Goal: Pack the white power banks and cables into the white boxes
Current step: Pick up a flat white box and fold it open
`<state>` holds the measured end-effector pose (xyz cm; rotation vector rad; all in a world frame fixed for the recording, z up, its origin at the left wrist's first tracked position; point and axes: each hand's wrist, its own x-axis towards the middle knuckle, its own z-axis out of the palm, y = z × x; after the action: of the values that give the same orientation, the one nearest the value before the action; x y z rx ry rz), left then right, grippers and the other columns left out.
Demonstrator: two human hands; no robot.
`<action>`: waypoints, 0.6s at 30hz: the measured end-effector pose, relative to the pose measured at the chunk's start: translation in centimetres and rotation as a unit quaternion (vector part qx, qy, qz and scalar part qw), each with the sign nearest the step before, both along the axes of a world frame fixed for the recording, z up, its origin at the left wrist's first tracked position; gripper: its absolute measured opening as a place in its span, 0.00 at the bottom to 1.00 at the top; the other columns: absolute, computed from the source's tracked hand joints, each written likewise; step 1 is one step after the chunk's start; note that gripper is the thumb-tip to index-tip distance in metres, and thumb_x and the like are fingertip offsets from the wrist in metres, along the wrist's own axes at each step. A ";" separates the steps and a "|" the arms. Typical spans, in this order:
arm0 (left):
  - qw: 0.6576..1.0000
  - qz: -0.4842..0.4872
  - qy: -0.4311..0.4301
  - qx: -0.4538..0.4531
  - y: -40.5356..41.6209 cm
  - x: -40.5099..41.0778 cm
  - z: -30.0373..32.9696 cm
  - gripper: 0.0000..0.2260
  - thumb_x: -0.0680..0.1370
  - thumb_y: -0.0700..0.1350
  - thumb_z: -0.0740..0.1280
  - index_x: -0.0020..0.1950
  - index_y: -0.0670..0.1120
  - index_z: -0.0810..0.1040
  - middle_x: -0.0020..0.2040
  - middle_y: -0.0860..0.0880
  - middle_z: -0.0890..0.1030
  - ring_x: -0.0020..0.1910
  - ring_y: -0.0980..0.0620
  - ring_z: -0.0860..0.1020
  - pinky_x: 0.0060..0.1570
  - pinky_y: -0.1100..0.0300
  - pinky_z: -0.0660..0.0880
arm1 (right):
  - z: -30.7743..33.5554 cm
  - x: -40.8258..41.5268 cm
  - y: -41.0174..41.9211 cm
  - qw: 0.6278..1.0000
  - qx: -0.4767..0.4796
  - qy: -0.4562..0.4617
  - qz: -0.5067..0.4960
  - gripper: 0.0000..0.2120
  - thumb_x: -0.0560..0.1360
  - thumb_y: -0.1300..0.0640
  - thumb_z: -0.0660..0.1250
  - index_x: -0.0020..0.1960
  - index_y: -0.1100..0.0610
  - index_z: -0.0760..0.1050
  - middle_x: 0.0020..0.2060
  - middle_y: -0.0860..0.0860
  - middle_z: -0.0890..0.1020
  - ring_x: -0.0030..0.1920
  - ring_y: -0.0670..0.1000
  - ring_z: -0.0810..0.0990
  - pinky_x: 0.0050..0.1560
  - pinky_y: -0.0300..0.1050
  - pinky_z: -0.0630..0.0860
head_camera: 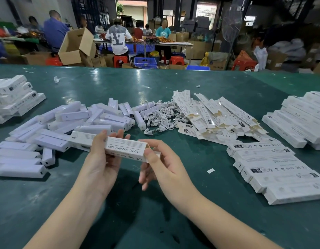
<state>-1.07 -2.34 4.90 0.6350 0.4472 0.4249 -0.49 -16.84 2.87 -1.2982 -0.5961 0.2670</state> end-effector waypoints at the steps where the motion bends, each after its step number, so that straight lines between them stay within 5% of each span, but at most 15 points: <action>1: 1.000 -0.003 -0.001 -0.008 -0.1 -0.1 0.1 0.08 0.80 0.45 0.65 0.46 0.42 0.75 0.37 0.47 0.85 0.36 0.52 0.85 0.31 0.64 0.79 | 0.2 0.0 -0.1 1.000 0.014 0.020 0.017 0.11 0.82 0.54 0.60 0.63 0.51 0.74 0.32 0.53 0.75 0.30 0.51 0.77 0.29 0.42 0.76; 5: 0.997 -0.009 -0.022 -0.077 0.1 -0.4 0.4 0.06 0.79 0.44 0.66 0.47 0.41 0.75 0.37 0.46 0.85 0.34 0.54 0.84 0.29 0.65 0.77 | 1.1 0.1 -0.7 0.992 0.071 0.076 0.074 0.18 0.76 0.53 0.62 0.66 0.53 0.69 0.34 0.56 0.77 0.31 0.53 0.78 0.30 0.44 0.77; 11: 0.988 -0.007 -0.065 -0.141 0.5 -0.6 0.8 0.05 0.78 0.40 0.66 0.46 0.39 0.76 0.40 0.45 0.84 0.38 0.52 0.85 0.33 0.61 0.80 | 1.6 0.1 -0.9 0.984 0.109 0.086 0.114 0.05 0.74 0.54 0.68 0.49 0.51 0.78 0.40 0.59 0.83 0.34 0.56 0.84 0.36 0.44 0.80; 15: 0.991 -0.020 -0.054 -0.118 0.1 -0.7 0.8 0.04 0.78 0.40 0.67 0.48 0.39 0.75 0.48 0.41 0.84 0.39 0.51 0.85 0.32 0.62 0.79 | 1.8 0.3 -1.2 0.991 0.075 0.066 0.092 0.02 0.75 0.56 0.69 0.44 0.51 0.76 0.30 0.54 0.80 0.25 0.53 0.80 0.26 0.40 0.75; 18: 0.993 -0.028 -0.048 -0.105 -0.2 -0.8 0.7 0.05 0.78 0.41 0.67 0.46 0.39 0.76 0.40 0.43 0.85 0.38 0.50 0.85 0.31 0.63 0.79 | 2.0 0.4 -1.4 0.995 0.044 0.041 0.079 0.04 0.75 0.58 0.68 0.42 0.53 0.77 0.26 0.54 0.77 0.22 0.52 0.78 0.23 0.39 0.73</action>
<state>-1.92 -2.51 5.64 0.4203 0.3748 0.3481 -0.11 -18.27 4.86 -1.1506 -0.6361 0.4178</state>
